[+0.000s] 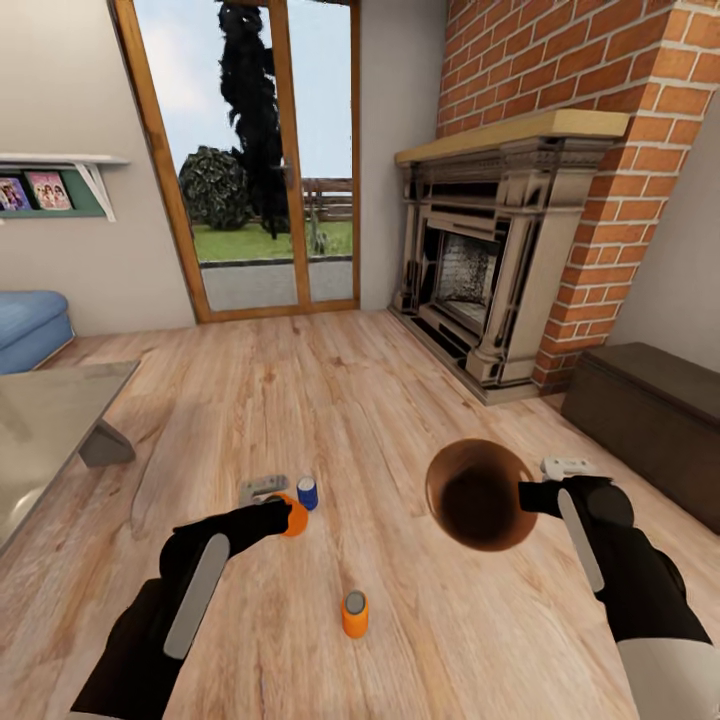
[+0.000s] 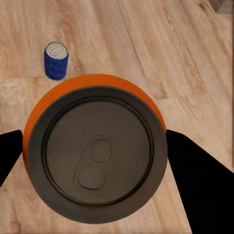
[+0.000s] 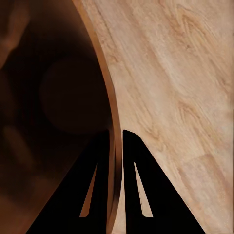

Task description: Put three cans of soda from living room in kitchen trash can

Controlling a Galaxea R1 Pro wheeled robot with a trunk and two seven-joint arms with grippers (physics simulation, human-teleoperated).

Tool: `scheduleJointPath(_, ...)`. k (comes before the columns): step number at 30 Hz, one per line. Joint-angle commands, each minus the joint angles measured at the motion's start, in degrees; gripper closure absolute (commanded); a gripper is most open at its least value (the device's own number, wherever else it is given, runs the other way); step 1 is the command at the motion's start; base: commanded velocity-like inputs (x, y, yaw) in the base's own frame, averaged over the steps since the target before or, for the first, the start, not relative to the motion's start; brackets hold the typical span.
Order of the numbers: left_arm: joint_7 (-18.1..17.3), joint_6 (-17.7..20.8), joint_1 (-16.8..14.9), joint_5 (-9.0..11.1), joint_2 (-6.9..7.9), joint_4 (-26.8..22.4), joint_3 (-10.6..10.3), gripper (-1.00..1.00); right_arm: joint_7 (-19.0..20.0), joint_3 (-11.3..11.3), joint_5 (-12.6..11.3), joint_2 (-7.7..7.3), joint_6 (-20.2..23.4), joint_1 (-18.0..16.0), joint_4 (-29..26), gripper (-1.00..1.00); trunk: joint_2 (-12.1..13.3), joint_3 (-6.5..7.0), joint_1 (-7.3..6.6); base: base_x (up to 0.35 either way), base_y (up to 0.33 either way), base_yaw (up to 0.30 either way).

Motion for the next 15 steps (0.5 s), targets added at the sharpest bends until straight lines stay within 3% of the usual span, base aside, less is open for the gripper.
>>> scheduleJointPath(1, 0.2, 0.9, 0.0, -0.1, -0.03, -0.8, 0.0, 1.0, 0.0, 0.4, -0.6, 0.04, 0.0, 0.0, 0.4, 1.0, 0.4, 0.19, -0.23, 0.0, 0.0, 0.0)
scheduleJointPath(8, 2.0, 5.9, 0.0, 0.3, -0.83, -4.2, -0.3, 1.0, -1.0, 2.1, -0.6, 0.49, 0.0, -0.2, 3.6, 1.0, 3.2, 1.45, -1.77, 0.0, 0.0, 0.0)
scheduleJointPath(15, 2.5, 8.2, -0.7, 0.6, -4.43, -5.0, -0.5, 1.0, -1.3, 3.6, -0.4, 1.74, 0.0, -0.3, 5.4, 1.0, 6.0, 2.7, -3.31, 0.0, 0.0, 0.0)
